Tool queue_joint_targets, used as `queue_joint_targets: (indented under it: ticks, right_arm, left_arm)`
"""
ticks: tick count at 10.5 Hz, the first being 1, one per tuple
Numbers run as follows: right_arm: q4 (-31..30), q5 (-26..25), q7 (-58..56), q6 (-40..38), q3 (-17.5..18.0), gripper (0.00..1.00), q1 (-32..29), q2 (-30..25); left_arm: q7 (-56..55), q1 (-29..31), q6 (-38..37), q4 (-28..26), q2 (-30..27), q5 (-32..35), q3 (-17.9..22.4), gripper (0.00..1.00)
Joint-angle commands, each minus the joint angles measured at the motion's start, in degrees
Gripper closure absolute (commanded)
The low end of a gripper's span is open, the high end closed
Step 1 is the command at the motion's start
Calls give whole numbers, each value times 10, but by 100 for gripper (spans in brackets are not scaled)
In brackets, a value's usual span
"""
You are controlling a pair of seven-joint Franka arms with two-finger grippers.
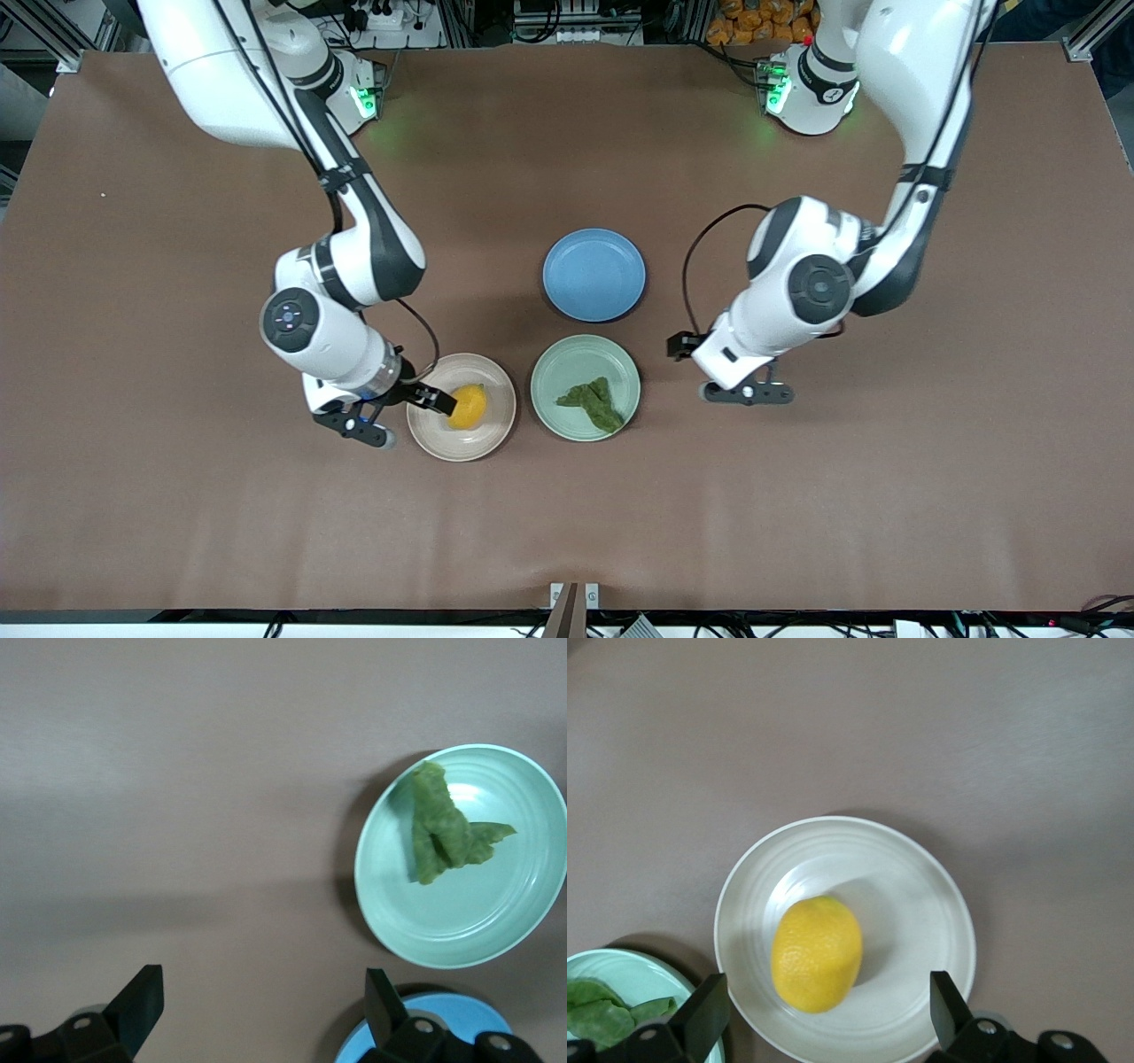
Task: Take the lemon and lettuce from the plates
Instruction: 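Lower both grippers and close them on the lemon and lettuce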
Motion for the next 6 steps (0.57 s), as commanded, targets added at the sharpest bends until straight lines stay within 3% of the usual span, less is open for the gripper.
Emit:
queue_joint_targets:
  ticks: [1,3,6]
  right_arm:
    - [5,1,6,14,-4,0,16,24]
    - [2,1,6,14,-5,0,29,34]
    - [4,2,7,34,-5,0,35,50]
  left_arm:
    - [-46,-33,36,37,46,-4,6,0]
    - [-85,-63,60,79,86,-2,11,0]
    - [-118,-75,143,86,121,-3,11,0]
